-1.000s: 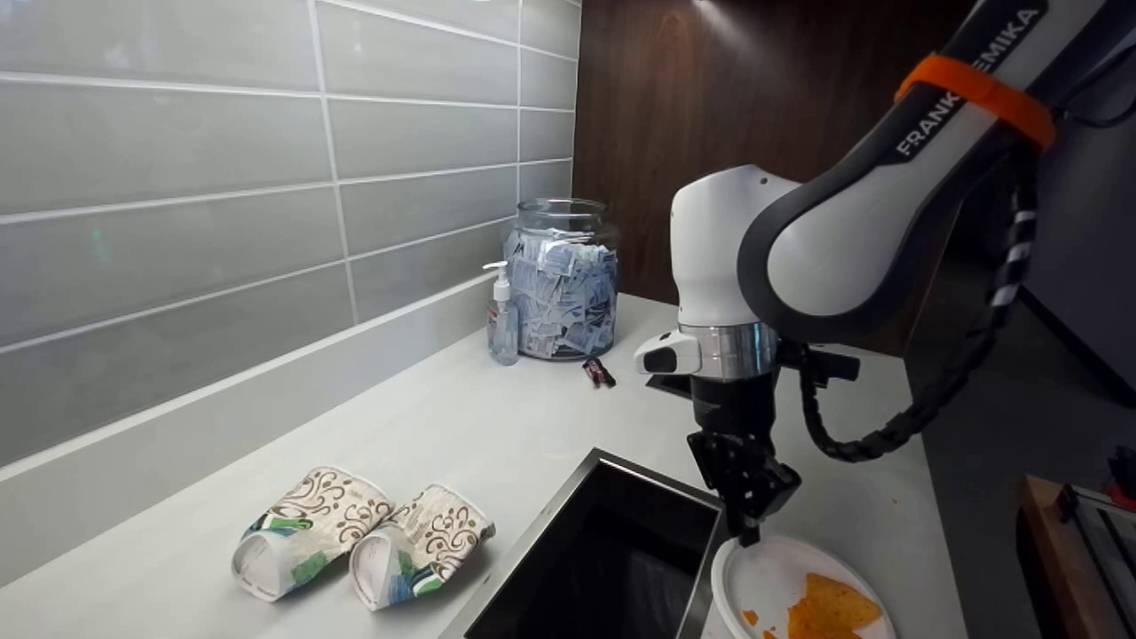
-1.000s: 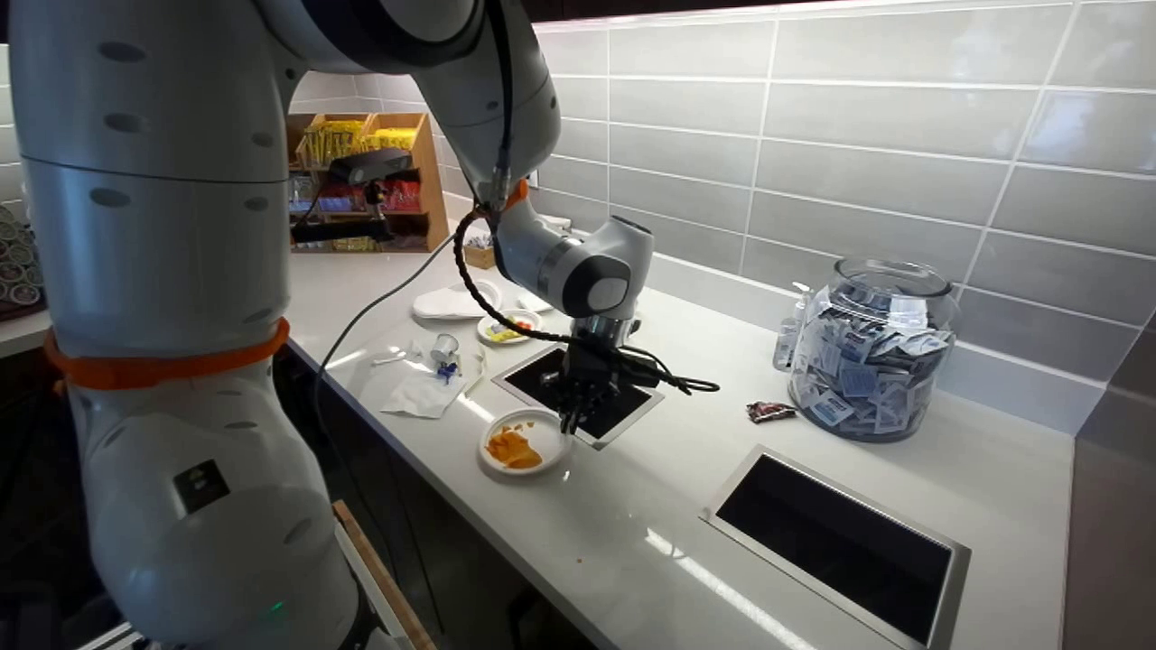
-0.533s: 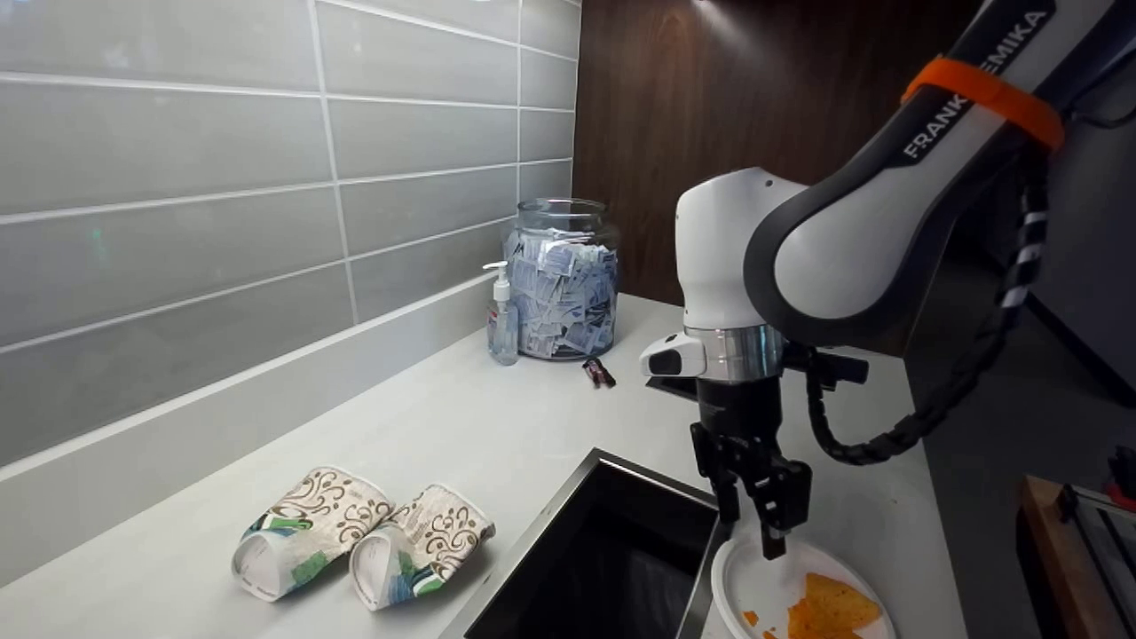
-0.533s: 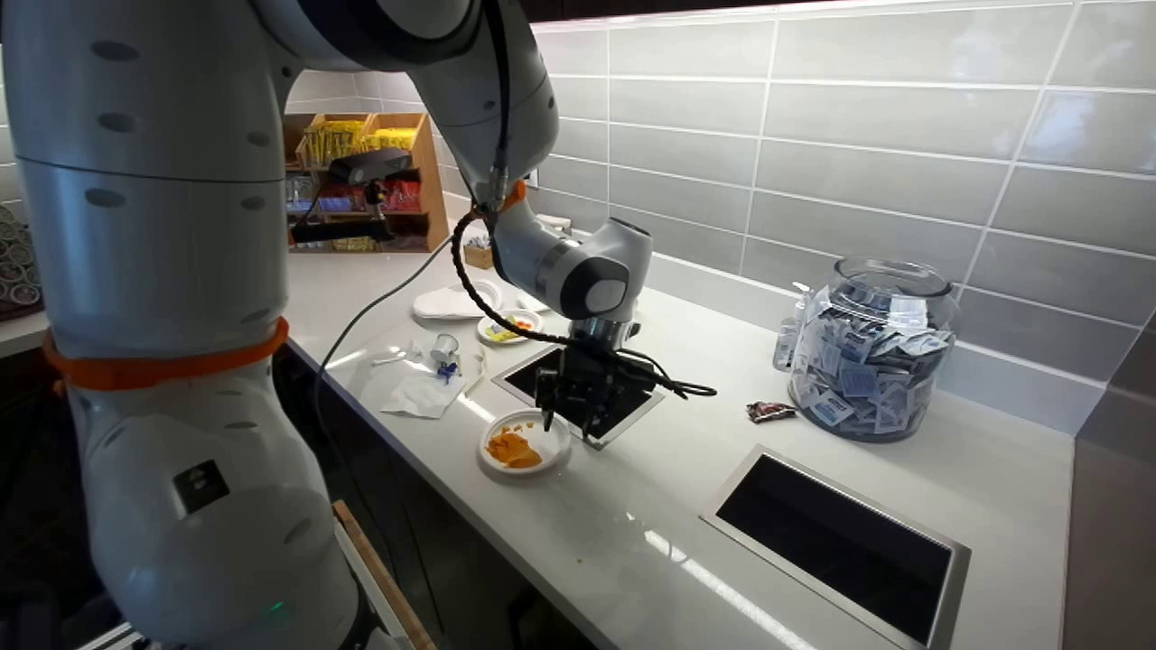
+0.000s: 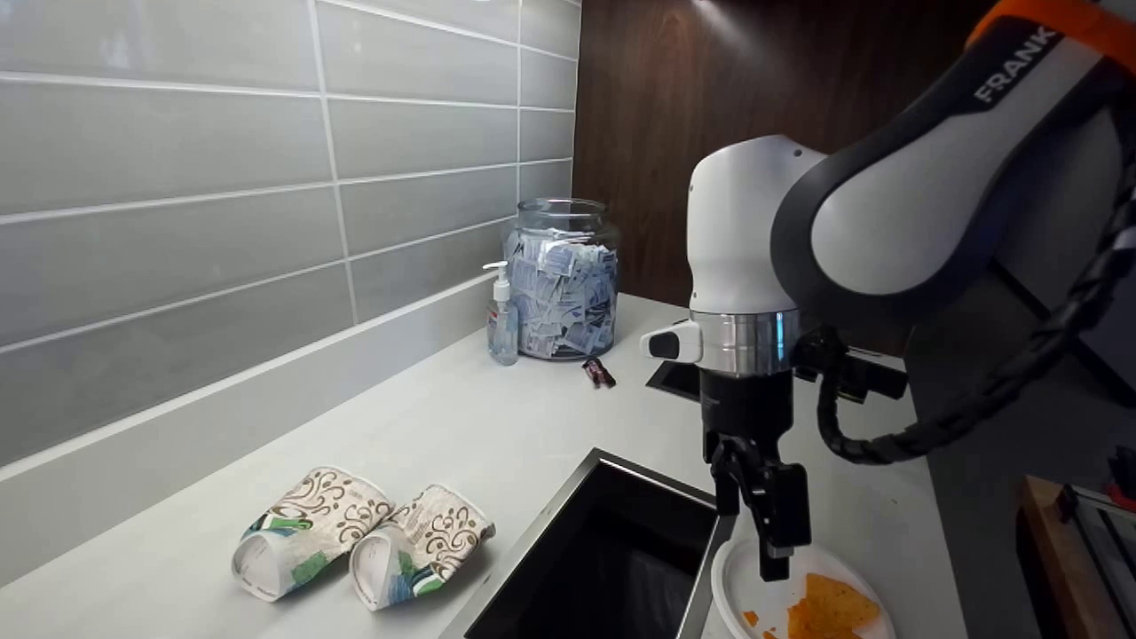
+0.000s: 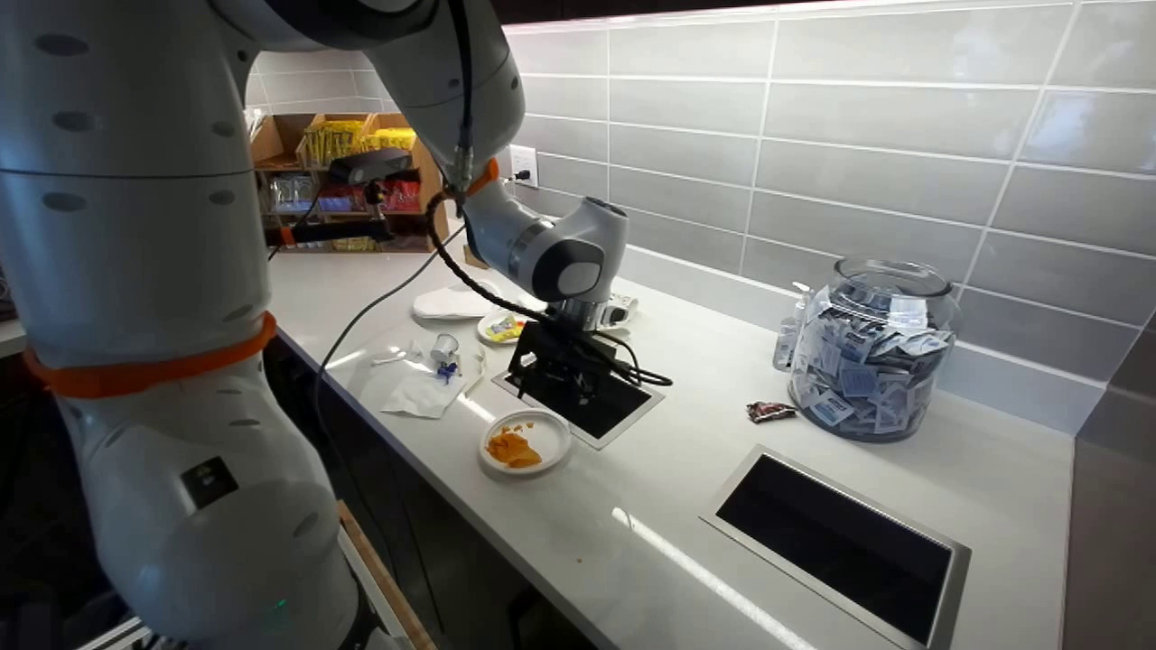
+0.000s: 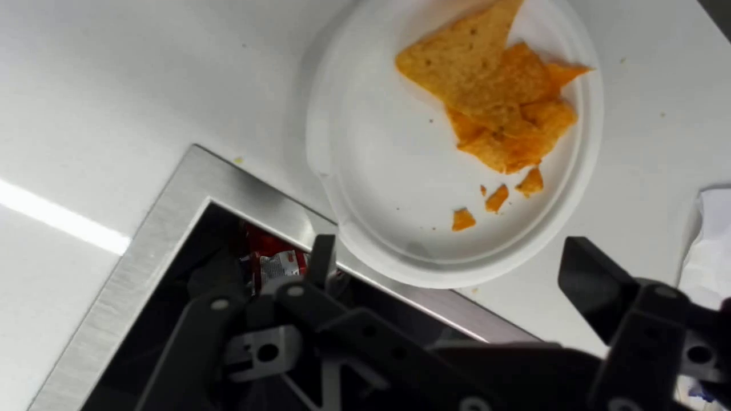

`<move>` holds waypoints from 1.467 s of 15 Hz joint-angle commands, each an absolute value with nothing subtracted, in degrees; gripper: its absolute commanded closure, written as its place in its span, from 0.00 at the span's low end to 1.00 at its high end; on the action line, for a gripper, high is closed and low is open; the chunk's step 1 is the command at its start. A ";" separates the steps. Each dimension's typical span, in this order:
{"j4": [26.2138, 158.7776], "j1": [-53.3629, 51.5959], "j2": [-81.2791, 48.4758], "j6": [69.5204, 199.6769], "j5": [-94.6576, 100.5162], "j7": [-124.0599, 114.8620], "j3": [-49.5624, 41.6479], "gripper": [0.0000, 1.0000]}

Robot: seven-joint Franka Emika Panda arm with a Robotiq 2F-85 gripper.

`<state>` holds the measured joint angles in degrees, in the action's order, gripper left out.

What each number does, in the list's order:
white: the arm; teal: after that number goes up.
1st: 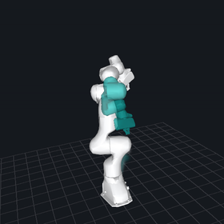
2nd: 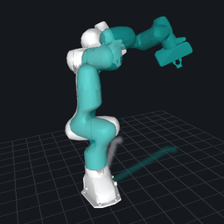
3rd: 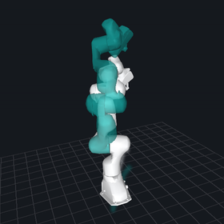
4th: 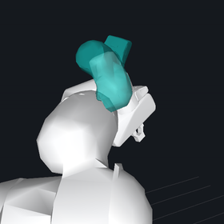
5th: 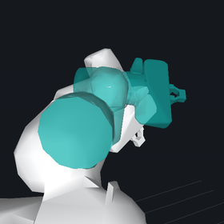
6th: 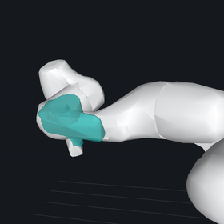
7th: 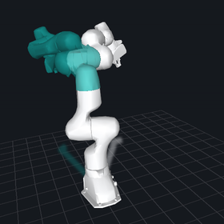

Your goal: Pour the snacks from the white plate into the left trash chute.

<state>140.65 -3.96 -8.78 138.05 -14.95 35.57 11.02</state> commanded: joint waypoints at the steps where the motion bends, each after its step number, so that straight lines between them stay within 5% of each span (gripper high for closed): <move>1: 146.13 -6.95 -4.76 142.26 -14.87 24.93 12.33 0.00; 22: 149.94 -14.61 -5.29 150.22 4.88 -2.09 14.73 0.00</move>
<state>149.88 -13.47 -4.32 148.67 2.11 2.34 14.92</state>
